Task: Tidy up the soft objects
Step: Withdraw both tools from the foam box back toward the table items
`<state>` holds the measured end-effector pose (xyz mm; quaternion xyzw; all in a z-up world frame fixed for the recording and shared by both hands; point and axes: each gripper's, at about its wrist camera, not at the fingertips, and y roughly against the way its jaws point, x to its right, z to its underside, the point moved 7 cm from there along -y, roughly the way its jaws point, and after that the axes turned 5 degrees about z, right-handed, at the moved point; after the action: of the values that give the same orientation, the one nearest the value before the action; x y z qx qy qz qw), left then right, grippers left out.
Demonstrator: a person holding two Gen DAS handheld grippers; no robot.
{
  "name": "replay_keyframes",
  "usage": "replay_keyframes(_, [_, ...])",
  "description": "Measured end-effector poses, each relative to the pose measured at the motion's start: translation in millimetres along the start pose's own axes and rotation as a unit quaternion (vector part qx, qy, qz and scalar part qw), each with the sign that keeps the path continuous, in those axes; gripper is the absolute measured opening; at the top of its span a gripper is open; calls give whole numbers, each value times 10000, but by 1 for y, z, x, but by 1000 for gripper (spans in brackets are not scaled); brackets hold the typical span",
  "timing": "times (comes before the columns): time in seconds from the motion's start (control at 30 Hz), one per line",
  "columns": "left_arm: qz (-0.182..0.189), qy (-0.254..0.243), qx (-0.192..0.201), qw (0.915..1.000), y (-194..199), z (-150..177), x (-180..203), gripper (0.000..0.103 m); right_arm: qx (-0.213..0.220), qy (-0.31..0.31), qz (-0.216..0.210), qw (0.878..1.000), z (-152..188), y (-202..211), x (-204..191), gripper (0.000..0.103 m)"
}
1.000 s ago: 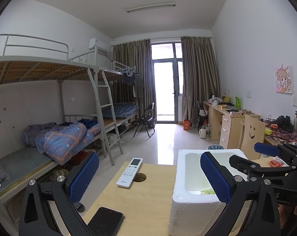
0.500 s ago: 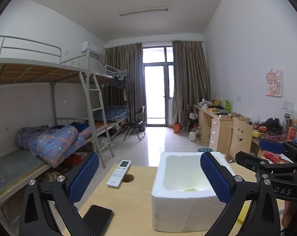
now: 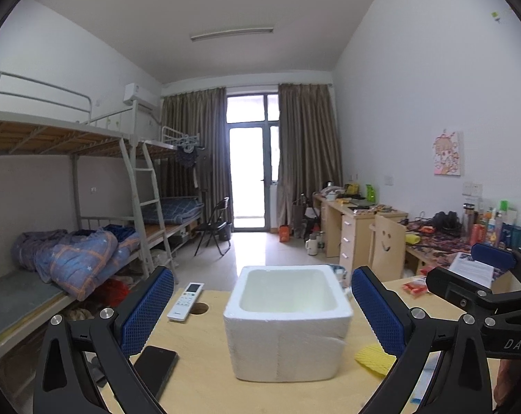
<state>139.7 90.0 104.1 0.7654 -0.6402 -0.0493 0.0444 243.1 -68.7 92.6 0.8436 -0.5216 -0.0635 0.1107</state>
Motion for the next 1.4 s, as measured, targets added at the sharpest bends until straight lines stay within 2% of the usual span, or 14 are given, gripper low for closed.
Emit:
replay_keyframes(0.43, [424,54,170,9989,79,17,35,103,246,-324,348,9986,32,79,15,101])
replay_keyframes(0.9, [791,107,219,9966,133,71,58,103,505,-300,828,9948,82,142,20,103])
replay_keyframes(1.13, [854,220,213,9959,137,89,61,103,510,-261,985,9935,101,155,22,103])
replay_keyframes(1.4, [1300,205,-350,9907,98,127,88,103,266,-394,1113,9926,125,137,44,103])
